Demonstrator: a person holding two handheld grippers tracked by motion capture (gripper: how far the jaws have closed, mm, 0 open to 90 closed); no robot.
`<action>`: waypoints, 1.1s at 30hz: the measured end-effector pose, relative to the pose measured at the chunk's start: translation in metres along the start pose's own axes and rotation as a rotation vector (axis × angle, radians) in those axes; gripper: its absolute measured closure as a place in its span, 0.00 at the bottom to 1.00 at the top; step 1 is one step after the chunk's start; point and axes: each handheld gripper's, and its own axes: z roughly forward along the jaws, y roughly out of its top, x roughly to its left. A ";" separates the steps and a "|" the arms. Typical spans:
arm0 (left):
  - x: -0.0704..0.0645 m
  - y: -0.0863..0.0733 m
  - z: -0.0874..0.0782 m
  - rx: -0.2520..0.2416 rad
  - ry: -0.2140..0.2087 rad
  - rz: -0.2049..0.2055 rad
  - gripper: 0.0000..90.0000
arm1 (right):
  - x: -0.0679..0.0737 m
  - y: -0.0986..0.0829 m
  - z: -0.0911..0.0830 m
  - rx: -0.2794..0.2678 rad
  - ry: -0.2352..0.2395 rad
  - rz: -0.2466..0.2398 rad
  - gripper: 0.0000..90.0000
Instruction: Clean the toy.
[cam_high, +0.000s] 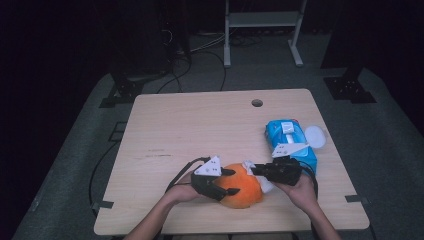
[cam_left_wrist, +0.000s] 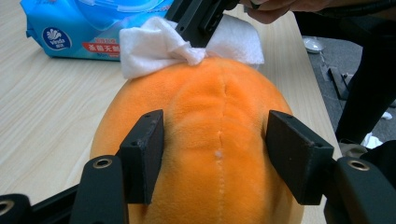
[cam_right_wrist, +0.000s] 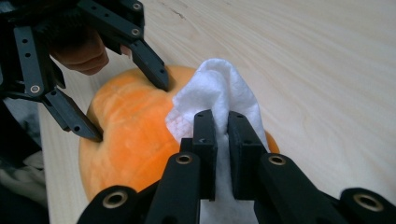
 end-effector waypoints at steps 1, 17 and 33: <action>-0.001 0.001 0.001 0.005 0.001 0.008 0.42 | 0.000 -0.001 -0.002 -0.001 0.005 0.014 0.91; 0.017 0.001 -0.015 0.016 0.001 -0.156 0.10 | 0.016 0.000 0.000 0.018 0.078 -0.052 0.91; 0.006 0.009 -0.014 -0.071 0.057 -0.039 0.41 | 0.023 0.013 -0.015 -0.031 0.052 -0.078 0.91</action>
